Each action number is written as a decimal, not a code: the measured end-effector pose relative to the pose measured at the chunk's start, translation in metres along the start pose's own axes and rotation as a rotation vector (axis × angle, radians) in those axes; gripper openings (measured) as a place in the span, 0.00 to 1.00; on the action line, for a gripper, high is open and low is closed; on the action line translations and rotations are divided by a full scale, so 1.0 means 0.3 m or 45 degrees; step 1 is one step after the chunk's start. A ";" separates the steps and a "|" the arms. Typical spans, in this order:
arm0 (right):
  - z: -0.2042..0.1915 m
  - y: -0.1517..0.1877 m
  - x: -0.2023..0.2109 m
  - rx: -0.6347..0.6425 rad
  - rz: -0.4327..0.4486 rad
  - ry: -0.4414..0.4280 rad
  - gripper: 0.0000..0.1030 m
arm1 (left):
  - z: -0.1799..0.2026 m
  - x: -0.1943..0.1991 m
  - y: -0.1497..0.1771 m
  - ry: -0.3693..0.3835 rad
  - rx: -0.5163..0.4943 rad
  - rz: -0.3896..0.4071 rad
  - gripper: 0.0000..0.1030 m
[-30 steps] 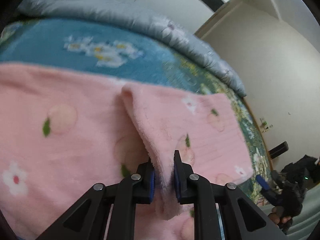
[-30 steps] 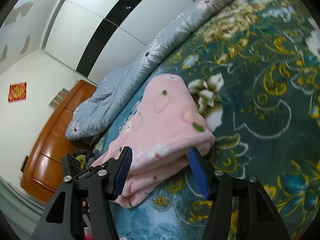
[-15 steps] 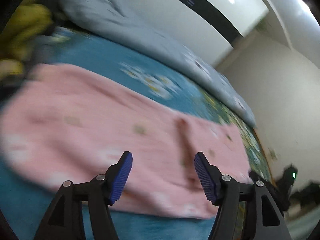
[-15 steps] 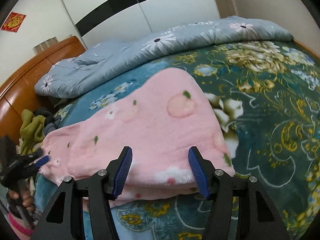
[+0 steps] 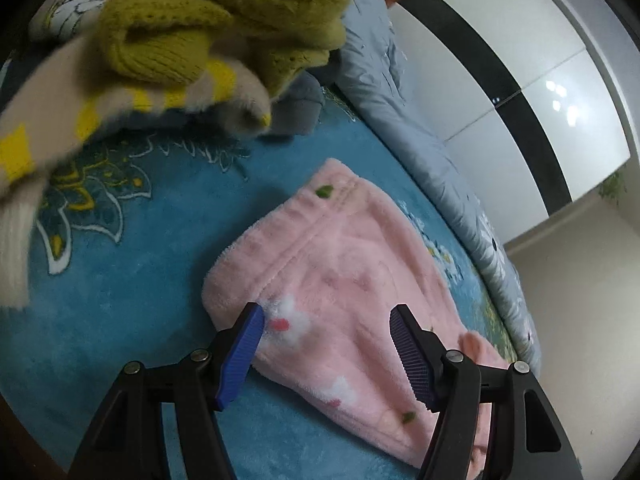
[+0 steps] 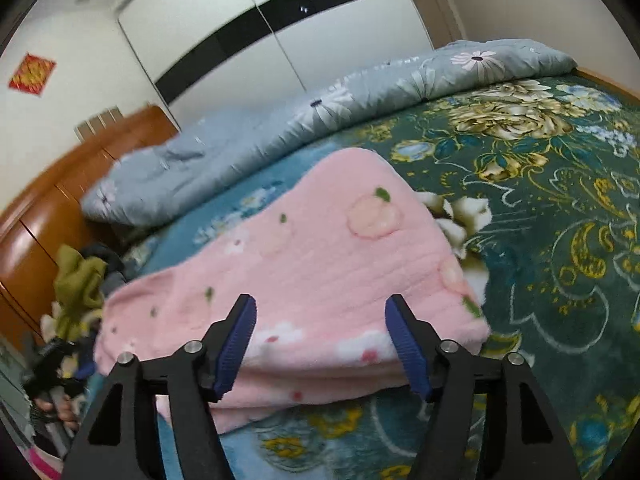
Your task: Fold clothes
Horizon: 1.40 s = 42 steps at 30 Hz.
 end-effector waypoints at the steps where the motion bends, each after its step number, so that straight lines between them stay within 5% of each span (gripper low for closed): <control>1: -0.004 0.011 0.001 -0.003 0.002 -0.007 0.78 | -0.002 0.008 -0.006 -0.001 0.009 0.024 0.68; 6: -0.017 0.023 -0.008 -0.037 0.010 -0.031 0.79 | -0.021 0.074 -0.055 -0.040 0.009 0.172 0.72; 9: -0.031 0.009 -0.009 -0.060 0.038 -0.061 0.87 | -0.062 0.031 -0.029 -0.042 0.059 0.077 0.74; 15: -0.047 0.019 -0.021 -0.050 0.026 -0.069 0.87 | -0.089 -0.065 0.077 -0.016 0.156 -0.069 0.76; 29: -0.063 0.013 -0.022 -0.047 0.057 -0.131 0.87 | 0.002 -0.172 0.025 0.081 0.224 0.011 1.00; 38: -0.088 0.020 -0.016 -0.056 0.035 -0.189 0.87 | 0.007 -0.176 0.031 0.083 0.229 -0.026 0.98; 41: -0.079 0.022 -0.012 -0.063 0.022 -0.186 0.87 | -0.002 -0.176 0.018 0.025 0.214 -0.023 0.87; 42: -0.074 0.023 -0.010 -0.071 0.019 -0.186 0.87 | -0.001 -0.176 0.015 -0.001 0.186 -0.012 0.76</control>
Point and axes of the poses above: each gripper's, at about its wrist camera, not at the fingertips, and x roughly against the way its jaws point, z to its right, y to its underside, the point moved 10 cm from there along -x, roughly the way its jaws point, and after that the axes turned 5 degrees about x, right-handed, at the moved point
